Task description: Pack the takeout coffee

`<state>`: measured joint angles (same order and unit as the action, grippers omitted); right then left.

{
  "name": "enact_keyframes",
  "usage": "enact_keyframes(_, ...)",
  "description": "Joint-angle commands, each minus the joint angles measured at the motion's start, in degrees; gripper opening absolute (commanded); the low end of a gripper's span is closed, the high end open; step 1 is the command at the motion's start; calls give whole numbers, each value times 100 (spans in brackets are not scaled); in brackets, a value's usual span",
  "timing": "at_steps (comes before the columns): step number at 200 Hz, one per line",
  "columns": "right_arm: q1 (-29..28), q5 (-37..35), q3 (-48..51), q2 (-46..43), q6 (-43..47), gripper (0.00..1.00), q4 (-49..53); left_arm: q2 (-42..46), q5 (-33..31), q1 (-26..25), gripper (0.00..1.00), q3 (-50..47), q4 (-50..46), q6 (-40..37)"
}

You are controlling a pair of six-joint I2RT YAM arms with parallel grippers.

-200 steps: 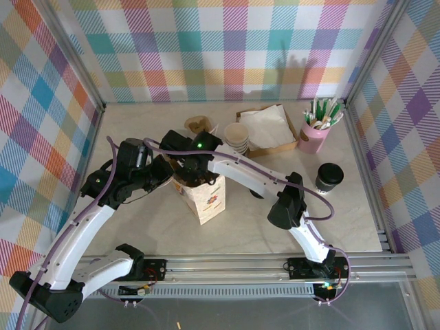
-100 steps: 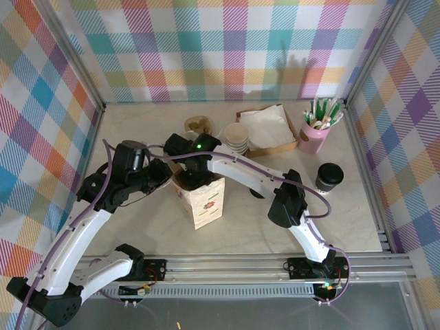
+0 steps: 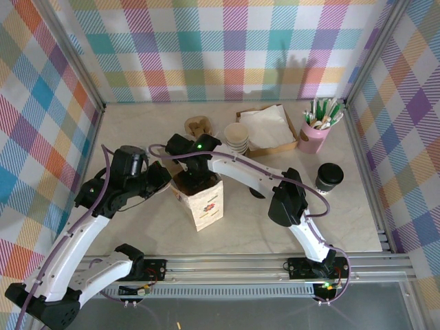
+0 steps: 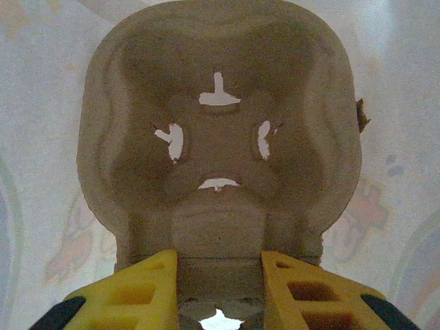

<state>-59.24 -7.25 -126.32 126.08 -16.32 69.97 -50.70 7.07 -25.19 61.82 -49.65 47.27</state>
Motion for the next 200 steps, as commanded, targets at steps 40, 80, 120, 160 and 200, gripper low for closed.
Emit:
enact_keyframes(40, 25, 241, 7, 161, -214, 29, -133, 102, 67, 68, 0, -98, -381, -174)
enact_keyframes(80, 19, 197, -6, 219, -203, 29, -146, 78, -12, 68, 0, -57, -406, -226)
enact_keyframes(120, 21, 160, 28, 262, -201, 29, -151, -64, 66, 67, 0, 39, -344, -288)
enact_keyframes(160, 35, 171, 28, 322, -208, 29, -186, -53, 84, 67, 0, 45, -415, -300)
enact_keyframes(200, 27, 188, 168, 313, -204, 29, -280, 7, 105, 69, 0, 41, -545, -310)
